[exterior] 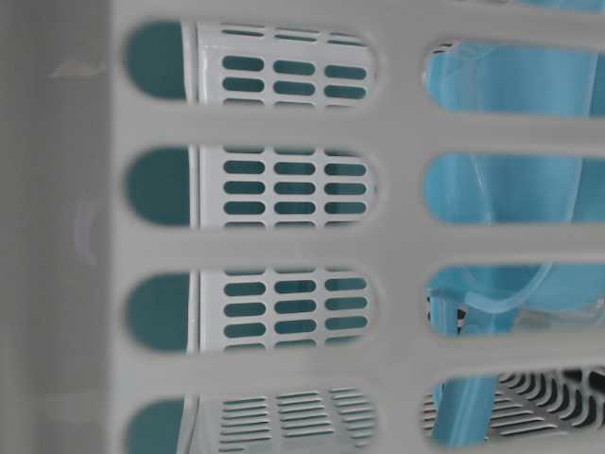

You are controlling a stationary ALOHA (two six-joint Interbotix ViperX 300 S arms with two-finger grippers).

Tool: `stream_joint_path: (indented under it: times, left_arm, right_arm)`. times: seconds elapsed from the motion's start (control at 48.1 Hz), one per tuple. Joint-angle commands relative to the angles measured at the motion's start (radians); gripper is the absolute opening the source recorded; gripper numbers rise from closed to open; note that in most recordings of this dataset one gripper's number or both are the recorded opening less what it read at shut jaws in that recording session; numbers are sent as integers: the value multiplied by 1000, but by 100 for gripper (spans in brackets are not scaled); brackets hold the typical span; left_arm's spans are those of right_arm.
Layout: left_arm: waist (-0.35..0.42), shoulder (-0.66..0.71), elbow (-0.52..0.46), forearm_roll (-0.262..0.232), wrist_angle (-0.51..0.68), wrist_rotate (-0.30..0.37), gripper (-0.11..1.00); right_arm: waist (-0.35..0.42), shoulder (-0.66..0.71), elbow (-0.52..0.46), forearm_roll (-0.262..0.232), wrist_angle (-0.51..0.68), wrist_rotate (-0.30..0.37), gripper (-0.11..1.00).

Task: Pick up the dustpan from the shopping basket with the left arm.
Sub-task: 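Move the left gripper from its rest position toward the basket, then lower the open left gripper onto the blue dustpan handle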

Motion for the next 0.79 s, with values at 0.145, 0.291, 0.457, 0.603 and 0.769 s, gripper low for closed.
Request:
stream_joint_path:
  times: [0.145, 0.291, 0.457, 0.603, 0.769]
  left_arm:
    - [5, 18, -163, 43, 291, -26, 0]
    - [-11, 80, -318, 43, 505, -21, 0]
    - [-49, 219, -485, 43, 687, -12, 0]
    - [-71, 370, -620, 44, 839, -8, 0]
    - [-94, 538, -759, 43, 994, 5, 0]
  right_arm:
    - [11, 8, -18, 23, -11, 40, -1]
    - [14, 6, -18, 23, -11, 77, -1]
    - [20, 5, -18, 23, -8, 84, -1]
    - [28, 5, -18, 21, -2, 84, -1]
    - [34, 6, -18, 23, 11, 84, -1]
